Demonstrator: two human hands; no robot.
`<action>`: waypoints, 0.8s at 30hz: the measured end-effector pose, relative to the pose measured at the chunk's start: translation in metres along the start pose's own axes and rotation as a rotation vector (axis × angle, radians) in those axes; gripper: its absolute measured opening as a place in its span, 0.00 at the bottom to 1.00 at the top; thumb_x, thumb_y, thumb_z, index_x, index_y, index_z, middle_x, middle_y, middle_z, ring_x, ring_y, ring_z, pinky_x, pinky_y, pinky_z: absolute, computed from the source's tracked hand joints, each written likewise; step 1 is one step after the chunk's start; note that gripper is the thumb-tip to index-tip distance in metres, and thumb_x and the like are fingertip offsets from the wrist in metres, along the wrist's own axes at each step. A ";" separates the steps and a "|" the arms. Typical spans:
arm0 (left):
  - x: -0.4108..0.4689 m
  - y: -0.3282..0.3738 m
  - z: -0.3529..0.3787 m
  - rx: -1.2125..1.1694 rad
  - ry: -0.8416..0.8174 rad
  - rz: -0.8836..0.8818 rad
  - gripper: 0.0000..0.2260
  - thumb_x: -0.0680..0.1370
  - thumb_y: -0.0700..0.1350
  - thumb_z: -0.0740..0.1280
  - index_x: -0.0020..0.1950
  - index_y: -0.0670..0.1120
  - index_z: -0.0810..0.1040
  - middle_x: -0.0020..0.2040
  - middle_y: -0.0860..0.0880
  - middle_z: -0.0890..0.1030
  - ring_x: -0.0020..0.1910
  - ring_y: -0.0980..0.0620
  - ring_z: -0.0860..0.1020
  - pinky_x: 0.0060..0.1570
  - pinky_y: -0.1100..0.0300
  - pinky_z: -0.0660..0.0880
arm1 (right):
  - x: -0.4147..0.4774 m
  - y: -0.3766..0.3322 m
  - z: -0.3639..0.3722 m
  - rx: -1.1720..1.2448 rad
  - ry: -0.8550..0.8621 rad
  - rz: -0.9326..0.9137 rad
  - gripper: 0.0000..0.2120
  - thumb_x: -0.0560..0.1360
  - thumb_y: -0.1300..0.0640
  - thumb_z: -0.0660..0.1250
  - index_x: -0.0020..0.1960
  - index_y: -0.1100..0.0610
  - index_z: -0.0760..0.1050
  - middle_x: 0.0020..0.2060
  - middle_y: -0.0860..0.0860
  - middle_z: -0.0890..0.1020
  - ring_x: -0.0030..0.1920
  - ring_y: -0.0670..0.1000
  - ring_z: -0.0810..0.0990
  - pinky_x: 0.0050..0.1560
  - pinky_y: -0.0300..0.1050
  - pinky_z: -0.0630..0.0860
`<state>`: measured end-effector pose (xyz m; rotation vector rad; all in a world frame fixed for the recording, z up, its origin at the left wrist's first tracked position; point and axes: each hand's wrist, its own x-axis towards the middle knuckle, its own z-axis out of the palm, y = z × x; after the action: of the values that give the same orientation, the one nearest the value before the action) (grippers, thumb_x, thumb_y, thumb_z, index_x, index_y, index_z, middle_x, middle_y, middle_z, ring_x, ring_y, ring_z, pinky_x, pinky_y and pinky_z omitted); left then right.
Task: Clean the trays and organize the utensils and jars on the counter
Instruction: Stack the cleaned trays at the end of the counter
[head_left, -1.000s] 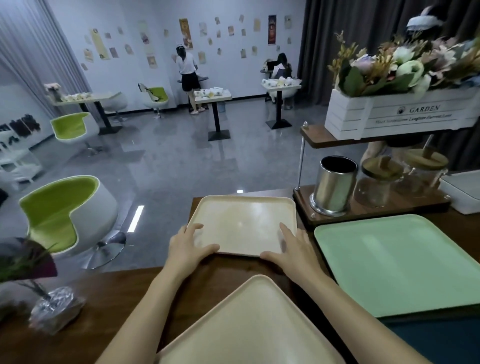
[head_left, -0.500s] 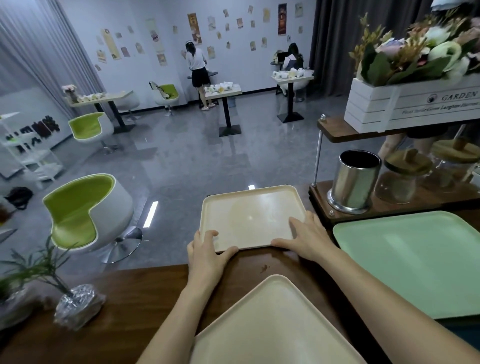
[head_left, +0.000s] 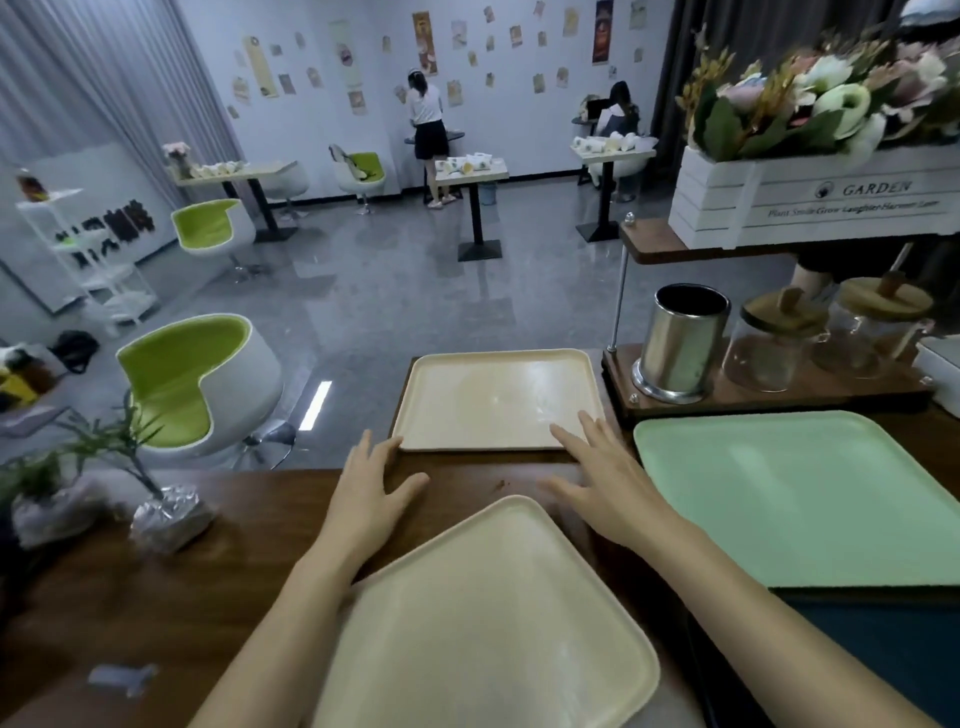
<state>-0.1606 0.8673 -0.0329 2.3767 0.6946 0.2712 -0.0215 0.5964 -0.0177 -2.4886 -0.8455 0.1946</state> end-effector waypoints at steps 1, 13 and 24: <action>-0.020 0.000 -0.005 -0.004 0.005 -0.012 0.29 0.79 0.59 0.70 0.78 0.58 0.66 0.83 0.52 0.55 0.82 0.49 0.53 0.78 0.46 0.58 | -0.018 0.000 -0.003 0.003 -0.037 -0.038 0.35 0.77 0.35 0.63 0.80 0.43 0.56 0.82 0.52 0.49 0.81 0.53 0.47 0.79 0.54 0.52; -0.230 -0.004 0.026 0.083 0.232 -0.223 0.31 0.72 0.66 0.62 0.69 0.52 0.77 0.77 0.47 0.67 0.80 0.47 0.57 0.76 0.43 0.60 | -0.139 0.004 0.013 -0.020 -0.431 -0.298 0.53 0.64 0.22 0.62 0.81 0.47 0.54 0.81 0.49 0.37 0.81 0.54 0.42 0.77 0.47 0.47; -0.315 0.023 0.044 0.002 0.340 -0.391 0.26 0.79 0.56 0.69 0.75 0.54 0.70 0.78 0.53 0.66 0.75 0.50 0.68 0.64 0.54 0.68 | -0.149 0.001 0.012 -0.189 -0.399 -0.300 0.65 0.52 0.13 0.55 0.76 0.55 0.59 0.79 0.61 0.48 0.77 0.60 0.57 0.74 0.53 0.62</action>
<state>-0.3993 0.6578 -0.0580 2.1566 1.2959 0.5080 -0.1432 0.5110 -0.0325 -2.4903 -1.4476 0.5397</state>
